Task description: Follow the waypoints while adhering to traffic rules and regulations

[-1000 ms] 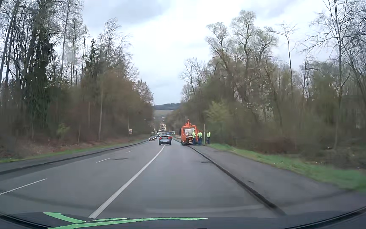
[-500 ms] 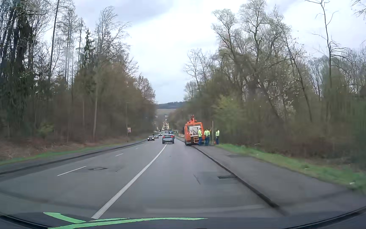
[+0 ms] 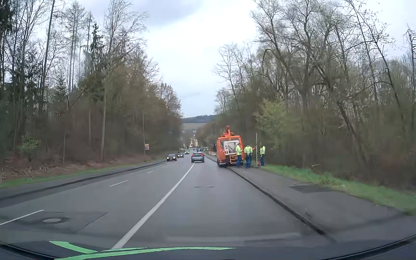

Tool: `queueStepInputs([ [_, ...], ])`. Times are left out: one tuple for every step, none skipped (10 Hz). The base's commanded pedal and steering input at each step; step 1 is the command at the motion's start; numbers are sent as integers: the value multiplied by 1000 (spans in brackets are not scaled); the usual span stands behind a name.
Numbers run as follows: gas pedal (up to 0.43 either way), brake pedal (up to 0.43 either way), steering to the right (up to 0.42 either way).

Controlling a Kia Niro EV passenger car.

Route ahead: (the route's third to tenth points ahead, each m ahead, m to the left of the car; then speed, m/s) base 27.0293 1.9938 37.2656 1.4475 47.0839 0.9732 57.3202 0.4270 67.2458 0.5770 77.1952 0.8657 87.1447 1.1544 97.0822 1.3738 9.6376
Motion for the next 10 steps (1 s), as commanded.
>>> queueStepInputs([
  [0, 207, -28],
  [0, 207, -28],
  [0, 201, -27],
  [0, 207, -27],
  [0, 207, -27],
  [0, 207, -26],
  [0, 201, -24],
  [0, 195, -22],
  [0, 195, -18],
  [0, 189, -15],
])
